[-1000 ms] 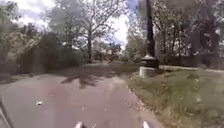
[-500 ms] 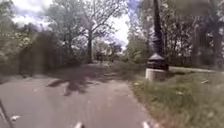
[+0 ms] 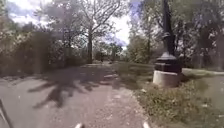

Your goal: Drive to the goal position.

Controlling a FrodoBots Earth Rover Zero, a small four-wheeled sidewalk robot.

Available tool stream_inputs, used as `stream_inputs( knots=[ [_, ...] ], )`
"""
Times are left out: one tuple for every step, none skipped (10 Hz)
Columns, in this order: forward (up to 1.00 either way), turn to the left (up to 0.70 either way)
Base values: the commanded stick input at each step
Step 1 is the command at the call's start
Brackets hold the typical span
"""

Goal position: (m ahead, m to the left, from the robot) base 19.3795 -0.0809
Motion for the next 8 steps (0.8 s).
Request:
stream_inputs(
  knots=[
    [1.0,0.0],
    [1.0,0.0],
    [1.0,0.0],
    [1.0,0.0],
    [1.0,0.0],
    [1.0,0.0],
    [1.0,0.0],
    [1.0,0.0]
  ],
)
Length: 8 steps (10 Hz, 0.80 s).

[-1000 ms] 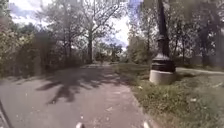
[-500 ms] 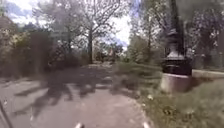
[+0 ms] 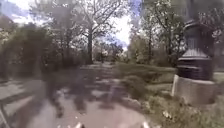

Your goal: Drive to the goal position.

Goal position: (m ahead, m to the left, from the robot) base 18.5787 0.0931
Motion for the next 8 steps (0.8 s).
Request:
stream_inputs(
  knots=[
    [1.0,0.0],
    [1.0,0.15],
    [1.0,0.27],
    [1.0,0.27],
    [1.0,0.18],
    [1.0,0.0],
    [1.0,0.0],
    [1.0,0.0]
  ],
)
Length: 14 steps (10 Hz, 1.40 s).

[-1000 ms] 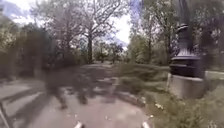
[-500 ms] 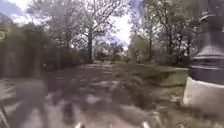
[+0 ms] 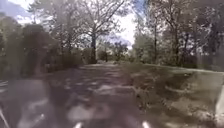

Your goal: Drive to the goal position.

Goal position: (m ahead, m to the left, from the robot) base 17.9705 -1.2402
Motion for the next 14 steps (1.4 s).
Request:
stream_inputs(
  knots=[
    [1.0,0.0],
    [1.0,0.0],
    [1.0,0.0],
    [1.0,0.0],
    [1.0,0.0],
    [1.0,0.0],
    [1.0,0.0],
    [1.0,0.0],
    [1.0,0.0],
    [1.0,0.0],
    [1.0,0.0],
    [1.0,0.0],
    [1.0,0.0],
    [1.0,0.0]
  ],
)
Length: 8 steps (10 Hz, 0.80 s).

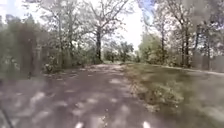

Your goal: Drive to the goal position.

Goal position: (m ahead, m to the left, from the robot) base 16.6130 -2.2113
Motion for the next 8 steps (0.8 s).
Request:
stream_inputs(
  knots=[
    [1.0,0.0],
    [1.0,0.0],
    [1.0,0.0],
    [1.0,0.0],
    [1.0,0.0],
    [1.0,0.0],
    [1.0,0.0],
    [1.0,0.0]
  ],
)
